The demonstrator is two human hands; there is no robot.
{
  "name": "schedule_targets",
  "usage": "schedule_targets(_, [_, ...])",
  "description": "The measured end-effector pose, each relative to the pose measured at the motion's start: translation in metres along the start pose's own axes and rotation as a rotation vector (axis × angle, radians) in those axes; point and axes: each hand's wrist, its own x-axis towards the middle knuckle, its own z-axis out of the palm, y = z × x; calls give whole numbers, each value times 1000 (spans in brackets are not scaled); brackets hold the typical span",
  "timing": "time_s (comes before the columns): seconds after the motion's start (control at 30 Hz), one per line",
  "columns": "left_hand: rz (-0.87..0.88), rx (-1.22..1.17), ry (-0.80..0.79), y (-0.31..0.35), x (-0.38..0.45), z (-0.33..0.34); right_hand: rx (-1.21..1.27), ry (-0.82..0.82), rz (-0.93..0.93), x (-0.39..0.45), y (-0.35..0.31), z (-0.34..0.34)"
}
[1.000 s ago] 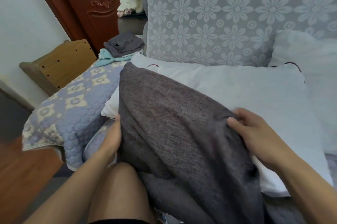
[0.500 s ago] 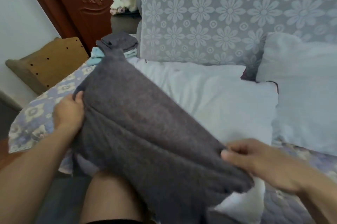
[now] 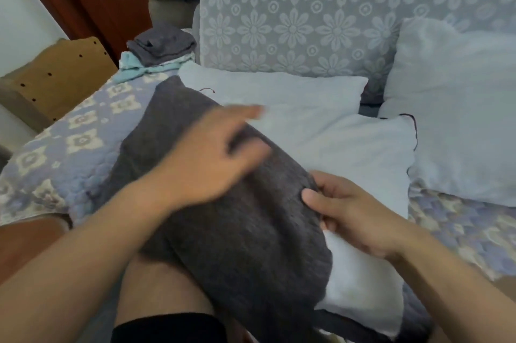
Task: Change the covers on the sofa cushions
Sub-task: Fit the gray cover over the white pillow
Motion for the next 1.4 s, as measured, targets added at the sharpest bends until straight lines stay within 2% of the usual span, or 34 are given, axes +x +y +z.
schedule_targets(0.07, [235,79,-385,48,-5,19,177,-54,-12,-1,0,9])
schedule_targets(0.13, [206,266,-588,61,-19,28,201,-218,85,-11,7,10])
schedule_targets(0.17, [146,378,-684,57,-29,26,-5,-304,138,-15,15,10])
schedule_targets(0.23, [22,554,-957,38,-48,17,-583,-455,226,-16,36,7])
schedule_targets(0.27, [-24,597,-1101,28,-57,14,-767,-475,253,-15,44,5])
schedule_targets(0.33, [-65,610,-1248,11,-71,13,-830,-389,302,-9,36,-2])
schedule_targets(0.4, [-3,614,-1213,3,-85,20,-792,-292,312,-6,17,-11])
schedule_targets(0.47, [22,596,-1103,6,-98,36,-852,-58,227,-12,4,-26])
schedule_targets(0.57, [-168,378,-1019,27,-110,68,-1051,574,69,-30,-5,-52])
schedule_targets(0.6, [-234,310,-1017,36,-111,79,-1085,758,113,-37,-4,-62])
schedule_targets(0.63, [-285,253,-1003,42,-112,89,-1056,881,249,-45,-2,-71])
schedule_targets(0.67, [-323,219,-974,48,-113,97,-944,916,437,-50,3,-79])
schedule_targets(0.73, [-392,210,-882,49,-115,109,-564,829,672,-54,15,-83])
schedule_targets(0.77, [-449,208,-810,47,-116,112,-392,753,709,-53,22,-82])
schedule_targets(0.83, [-595,189,-667,39,-120,112,-171,637,669,-51,32,-80])
schedule_targets(0.9, [-647,276,-616,31,-127,107,-47,587,532,-45,29,-74])
schedule_targets(0.97, [-607,418,-632,31,-135,104,48,595,324,-36,20,-66])
schedule_targets(1.03, [-436,491,-533,38,-143,103,159,579,28,-33,5,-53])
schedule_targets(1.1, [-263,517,-432,47,-145,104,299,451,-254,-38,-13,-40])
schedule_targets(1.17, [-141,493,-285,57,-143,104,201,326,-449,-38,-31,-26])
schedule_targets(1.23, [-72,418,-206,66,-133,103,-100,338,-527,-19,-42,-19])
schedule_targets(1.4, [-48,326,-249,98,-104,99,-688,900,-582,55,-32,-30])
